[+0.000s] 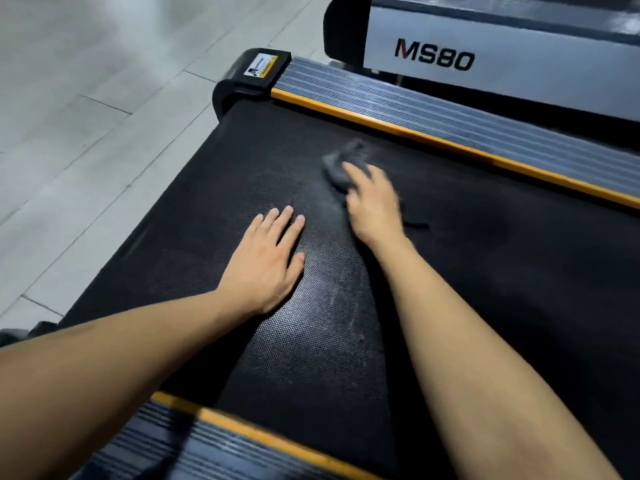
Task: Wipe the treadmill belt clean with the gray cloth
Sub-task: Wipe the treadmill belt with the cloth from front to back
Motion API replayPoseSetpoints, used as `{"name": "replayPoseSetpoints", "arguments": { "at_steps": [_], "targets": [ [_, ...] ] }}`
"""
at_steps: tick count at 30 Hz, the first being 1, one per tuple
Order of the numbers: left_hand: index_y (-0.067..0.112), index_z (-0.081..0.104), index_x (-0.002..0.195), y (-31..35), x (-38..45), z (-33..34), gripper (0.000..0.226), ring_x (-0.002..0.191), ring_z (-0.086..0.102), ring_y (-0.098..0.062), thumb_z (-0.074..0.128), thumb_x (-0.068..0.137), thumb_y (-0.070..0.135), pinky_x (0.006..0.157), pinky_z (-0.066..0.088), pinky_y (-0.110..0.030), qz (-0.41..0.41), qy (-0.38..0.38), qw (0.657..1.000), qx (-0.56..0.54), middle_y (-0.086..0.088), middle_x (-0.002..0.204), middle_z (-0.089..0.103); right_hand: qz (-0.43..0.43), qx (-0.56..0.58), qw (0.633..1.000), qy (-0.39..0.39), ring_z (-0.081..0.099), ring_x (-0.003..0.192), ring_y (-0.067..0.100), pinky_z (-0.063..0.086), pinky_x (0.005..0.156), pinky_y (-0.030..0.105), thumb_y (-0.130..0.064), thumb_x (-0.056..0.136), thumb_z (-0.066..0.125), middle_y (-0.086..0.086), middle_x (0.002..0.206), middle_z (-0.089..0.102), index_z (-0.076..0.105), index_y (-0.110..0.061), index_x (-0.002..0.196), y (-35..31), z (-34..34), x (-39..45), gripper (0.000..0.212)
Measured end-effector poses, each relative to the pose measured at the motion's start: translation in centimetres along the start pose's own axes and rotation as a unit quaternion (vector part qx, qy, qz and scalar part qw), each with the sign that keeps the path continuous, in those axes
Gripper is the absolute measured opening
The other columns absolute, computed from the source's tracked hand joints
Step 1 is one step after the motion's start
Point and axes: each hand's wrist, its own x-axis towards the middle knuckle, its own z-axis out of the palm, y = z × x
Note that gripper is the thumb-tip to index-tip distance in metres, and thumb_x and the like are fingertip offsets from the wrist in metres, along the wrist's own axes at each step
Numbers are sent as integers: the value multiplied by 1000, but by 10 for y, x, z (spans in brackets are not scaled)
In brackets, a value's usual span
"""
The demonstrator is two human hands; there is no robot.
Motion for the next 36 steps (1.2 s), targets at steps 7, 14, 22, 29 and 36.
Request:
{"name": "replayPoseSetpoints", "arguments": {
  "at_steps": [7,14,22,29,36],
  "targets": [
    [17,32,158,-21,-70,-4,62,154,25,-30,25,103,45,126,18,-46,20,1,1000,19,-10,166,29,220,-74,966,115,47,123,38,37,104,45,-18,94,49,20,141,45,50,-21,143,61,-52,-48,48],
    [16,36,157,-19,-72,-7,61,152,28,-30,28,102,41,125,21,-47,7,-3,1000,18,-11,164,34,-40,-17,999,-21,52,119,39,41,102,42,-14,87,56,20,137,52,57,-21,137,-110,39,-47,51],
    [16,36,157,-22,-73,-6,60,151,29,-32,28,101,39,126,21,-47,15,-5,1000,8,-12,163,34,138,-69,984,85,52,119,41,42,102,45,-16,89,51,21,139,49,54,-20,141,30,-37,-96,52],
    [13,34,157,-24,-70,-9,64,151,27,-36,24,101,42,126,18,-49,24,-29,999,-11,-15,163,32,192,-70,973,107,59,96,44,46,83,45,-13,76,56,25,116,59,64,-14,127,-16,-19,-99,52],
    [-2,44,147,-15,-83,-26,62,143,40,-44,44,101,41,119,30,-53,-38,-59,998,-3,-27,154,42,-37,-25,997,-55,42,132,39,32,113,44,-18,93,55,21,150,41,48,-24,145,-108,22,-109,53]
  ]
}}
